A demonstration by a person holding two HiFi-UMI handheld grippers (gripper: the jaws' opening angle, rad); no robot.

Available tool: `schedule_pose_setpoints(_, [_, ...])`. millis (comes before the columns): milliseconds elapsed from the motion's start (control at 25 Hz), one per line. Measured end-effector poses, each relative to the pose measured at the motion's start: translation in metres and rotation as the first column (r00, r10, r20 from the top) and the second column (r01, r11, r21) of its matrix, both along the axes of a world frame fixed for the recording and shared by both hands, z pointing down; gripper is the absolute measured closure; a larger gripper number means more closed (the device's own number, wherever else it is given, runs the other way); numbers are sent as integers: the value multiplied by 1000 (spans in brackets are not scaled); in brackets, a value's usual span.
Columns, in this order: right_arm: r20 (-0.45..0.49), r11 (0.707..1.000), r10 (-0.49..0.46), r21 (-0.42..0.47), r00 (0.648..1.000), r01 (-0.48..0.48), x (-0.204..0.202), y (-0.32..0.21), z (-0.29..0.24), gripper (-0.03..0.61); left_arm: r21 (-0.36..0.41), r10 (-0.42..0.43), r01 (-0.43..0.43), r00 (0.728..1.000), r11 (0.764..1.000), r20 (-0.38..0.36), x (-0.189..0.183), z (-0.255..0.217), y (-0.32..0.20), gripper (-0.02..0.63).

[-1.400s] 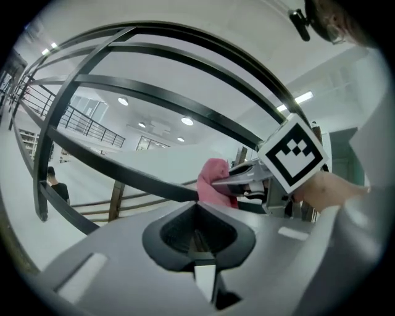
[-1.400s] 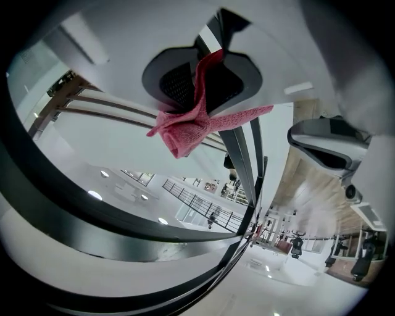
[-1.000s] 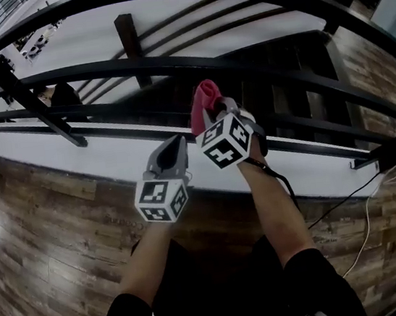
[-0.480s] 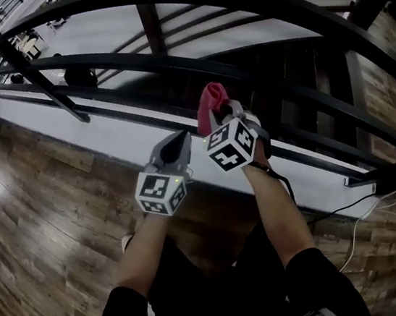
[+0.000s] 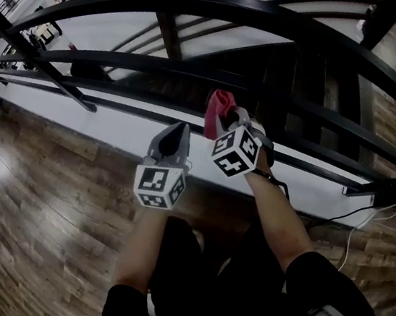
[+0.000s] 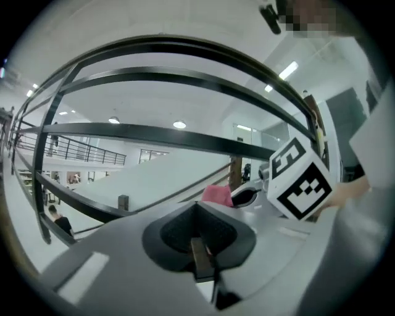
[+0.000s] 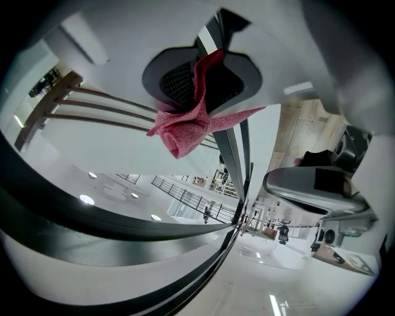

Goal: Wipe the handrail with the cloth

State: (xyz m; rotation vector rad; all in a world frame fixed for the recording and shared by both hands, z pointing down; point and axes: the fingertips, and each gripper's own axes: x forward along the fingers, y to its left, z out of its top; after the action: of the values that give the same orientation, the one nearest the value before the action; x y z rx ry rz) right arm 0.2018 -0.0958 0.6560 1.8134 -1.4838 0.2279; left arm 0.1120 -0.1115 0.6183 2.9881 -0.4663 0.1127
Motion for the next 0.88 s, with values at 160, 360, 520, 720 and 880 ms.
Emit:
schedule_pose_setpoints(160, [-25, 1000, 5, -4, 1000, -5, -4, -3, -6, 538, -21, 8, -8, 999, 1000, -35, 7, 3, -2, 614])
schedule_pose_setpoints(360, [-44, 1000, -3, -2, 999, 3, -11, 5, -9, 538, -30, 24, -27, 996, 999, -83, 11, 5, -2, 614])
schedule_pose_setpoints(520, [0, 999, 30, 20, 1000, -30, -2, 10, -5, 540, -13, 50, -50, 999, 999, -12, 31, 18, -6, 614])
schedule_pose_setpoints(720, [120, 998, 65, -24, 991, -63, 5, 11, 12, 538, -110, 50, -45, 998, 993, 42, 30, 40, -10, 614])
schedule_pose_setpoints(880, [108, 999, 35, -1, 993, -35, 0, 10, -1, 538, -61, 52, -50, 998, 997, 30, 32, 38, 5, 614])
